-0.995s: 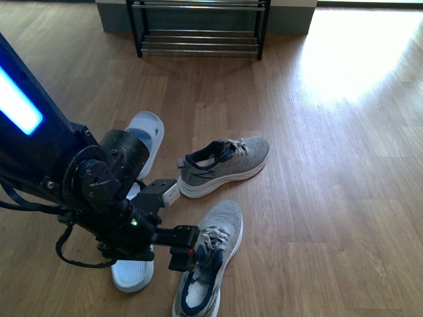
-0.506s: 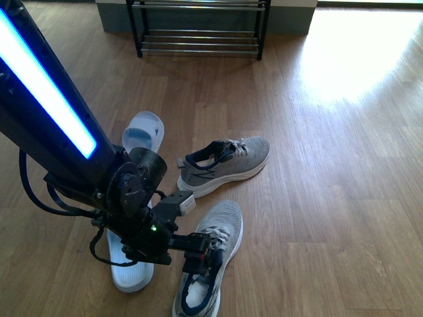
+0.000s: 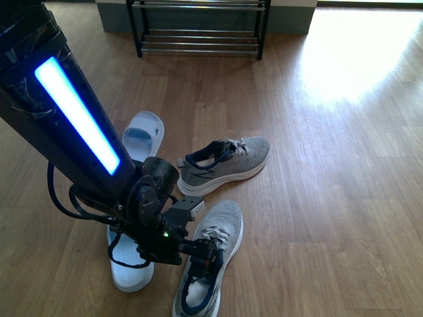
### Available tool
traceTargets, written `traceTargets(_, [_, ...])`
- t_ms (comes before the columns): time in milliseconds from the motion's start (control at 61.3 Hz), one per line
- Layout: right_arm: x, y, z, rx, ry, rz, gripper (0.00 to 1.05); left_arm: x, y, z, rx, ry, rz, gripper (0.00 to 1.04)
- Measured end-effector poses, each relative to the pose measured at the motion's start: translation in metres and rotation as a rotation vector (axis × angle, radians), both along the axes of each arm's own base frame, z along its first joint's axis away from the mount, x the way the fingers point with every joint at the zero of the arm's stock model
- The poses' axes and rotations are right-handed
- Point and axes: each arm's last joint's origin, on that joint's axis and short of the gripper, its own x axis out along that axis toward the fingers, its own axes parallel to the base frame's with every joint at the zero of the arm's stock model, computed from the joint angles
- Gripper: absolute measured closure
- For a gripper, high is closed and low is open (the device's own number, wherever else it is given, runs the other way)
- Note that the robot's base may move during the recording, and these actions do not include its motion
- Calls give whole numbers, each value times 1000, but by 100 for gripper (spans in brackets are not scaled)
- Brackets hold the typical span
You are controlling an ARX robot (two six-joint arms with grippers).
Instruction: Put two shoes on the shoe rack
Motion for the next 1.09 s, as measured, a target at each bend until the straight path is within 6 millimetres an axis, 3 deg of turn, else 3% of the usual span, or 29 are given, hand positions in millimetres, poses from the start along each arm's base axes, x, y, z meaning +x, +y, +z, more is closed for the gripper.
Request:
traceTargets(440, [0,0,0,0,0,0,9,3,1,-9,78,-6,-2,95])
traceTargets(538, [0,0,0,0,0,0,9,3,3,-9,95,-12,6,102])
traceTargets(750, [0,0,0,0,0,0,9,4,11,-2,135,-46,34,102])
traceTargets(848, [0,0,0,0,0,0,9,6,24,15,178,-87,69,102])
traceTargets(962, [0,0,0,0,0,0,9,16,40,52,231,-195,105,102])
traceTargets(1093, [0,0,0,0,0,0,9,25,57,113,284,-389,169,102])
